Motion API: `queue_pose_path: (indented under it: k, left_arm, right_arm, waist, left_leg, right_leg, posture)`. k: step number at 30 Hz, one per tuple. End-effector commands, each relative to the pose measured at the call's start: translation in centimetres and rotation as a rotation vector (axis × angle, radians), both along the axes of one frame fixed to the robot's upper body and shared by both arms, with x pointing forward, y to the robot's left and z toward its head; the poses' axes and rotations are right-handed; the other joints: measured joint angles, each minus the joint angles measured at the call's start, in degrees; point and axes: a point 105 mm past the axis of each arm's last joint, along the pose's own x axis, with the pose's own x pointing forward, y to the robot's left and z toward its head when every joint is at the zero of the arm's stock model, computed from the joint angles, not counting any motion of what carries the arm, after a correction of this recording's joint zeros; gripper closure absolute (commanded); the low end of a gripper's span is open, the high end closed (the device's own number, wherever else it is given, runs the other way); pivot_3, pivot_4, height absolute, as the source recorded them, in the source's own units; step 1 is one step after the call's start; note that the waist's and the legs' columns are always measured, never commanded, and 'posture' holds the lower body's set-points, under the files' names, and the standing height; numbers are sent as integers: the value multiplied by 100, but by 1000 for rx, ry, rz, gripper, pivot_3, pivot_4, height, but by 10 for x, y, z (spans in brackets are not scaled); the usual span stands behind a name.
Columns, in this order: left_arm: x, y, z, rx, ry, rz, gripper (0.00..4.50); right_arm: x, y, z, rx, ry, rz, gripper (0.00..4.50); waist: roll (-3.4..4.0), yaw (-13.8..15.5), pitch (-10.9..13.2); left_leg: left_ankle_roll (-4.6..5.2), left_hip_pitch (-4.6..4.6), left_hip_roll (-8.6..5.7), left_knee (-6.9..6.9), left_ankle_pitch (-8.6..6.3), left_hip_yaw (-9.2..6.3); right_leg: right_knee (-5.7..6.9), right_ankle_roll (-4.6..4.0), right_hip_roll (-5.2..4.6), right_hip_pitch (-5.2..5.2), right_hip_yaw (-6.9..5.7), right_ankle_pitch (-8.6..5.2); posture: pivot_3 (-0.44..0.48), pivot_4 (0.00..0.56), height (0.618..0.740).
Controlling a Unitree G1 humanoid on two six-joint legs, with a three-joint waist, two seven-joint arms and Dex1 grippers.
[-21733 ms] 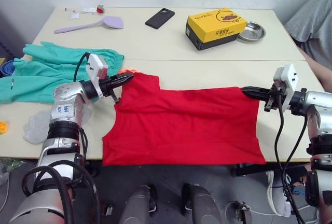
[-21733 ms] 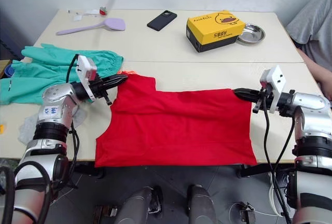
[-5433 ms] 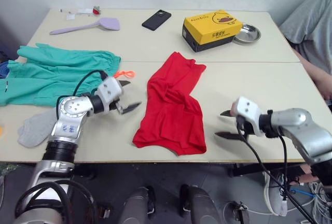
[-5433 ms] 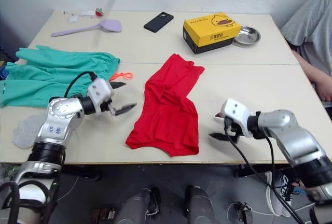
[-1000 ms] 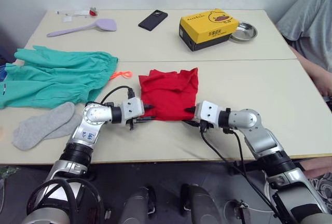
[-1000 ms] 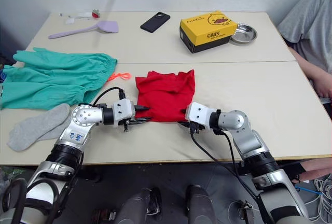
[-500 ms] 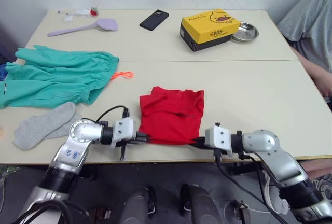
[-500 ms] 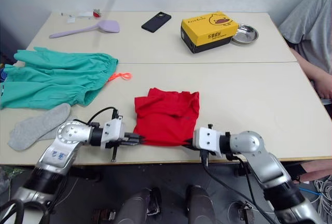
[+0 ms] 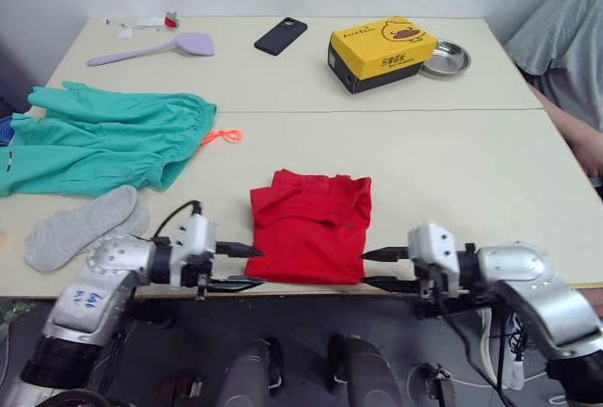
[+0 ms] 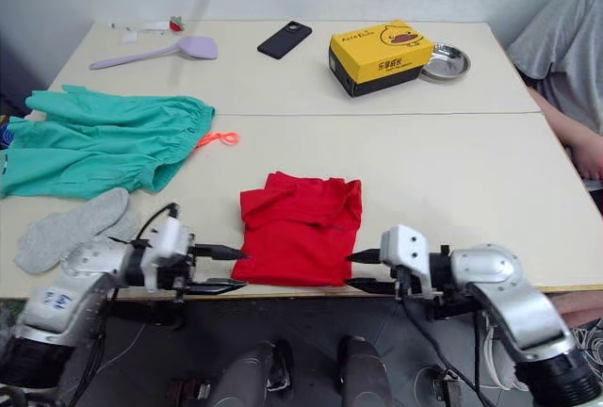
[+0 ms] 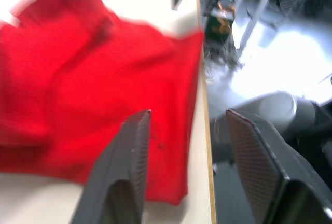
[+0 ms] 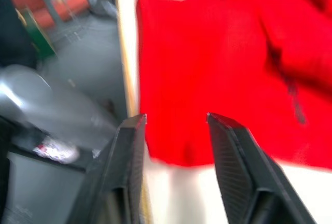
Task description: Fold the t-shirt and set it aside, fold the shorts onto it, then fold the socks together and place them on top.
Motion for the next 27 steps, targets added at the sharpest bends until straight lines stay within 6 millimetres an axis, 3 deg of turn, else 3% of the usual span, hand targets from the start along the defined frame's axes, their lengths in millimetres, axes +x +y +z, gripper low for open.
queue_pose_path:
  k: [1,5,9,19,23,27]
  left_arm:
    - [12,4,1,52,-46,34,2213]
    - [31,3,-20,145,-75,65,3115]
    - [45,5,-39,242,-104,74,4400]
    - [83,-15,-26,138,-200,146,4459]
    - [98,-23,-16,63,-209,200,4459]
    - [126,-27,1,-38,-236,337,4459]
  right_arm:
    - [14,1,7,5,-57,-30,3146]
    - [35,10,-16,-119,-169,-31,4409]
    - [56,25,-20,-134,-244,-48,4500]
    - [93,31,-15,-156,-349,-121,4500]
    - [111,33,-2,-101,-375,-197,4500]
    - [129,34,15,9,-374,-331,4500]
  waist:
    - [0,2,0]
    - [1,1,-1]
    - [-1,-12,-2]
    - [-2,-11,-2]
    - [-2,-18,-1]
    - [-2,-19,-1]
  left_leg:
    - [10,2,0,1,-6,-1]
    - [-12,-2,-4,-13,6,10]
    - [-21,-14,-7,-37,13,29]
    - [-10,-11,-5,1,15,30]
    - [-5,-12,-4,20,12,30]
    - [-4,-11,-4,26,14,30]
  right_leg:
    - [-1,0,0,2,-2,0]
    - [-11,0,1,-9,-2,0]
    - [-13,1,1,-33,2,1]
    - [15,6,2,-23,1,3]
    - [32,7,-1,-24,3,4]
    - [48,7,0,-25,1,4]
  posture:
    - [0,150,740]
    - [0,150,740]
    - [0,150,740]
    - [0,150,740]
    - [0,150,740]
    - [0,150,740]
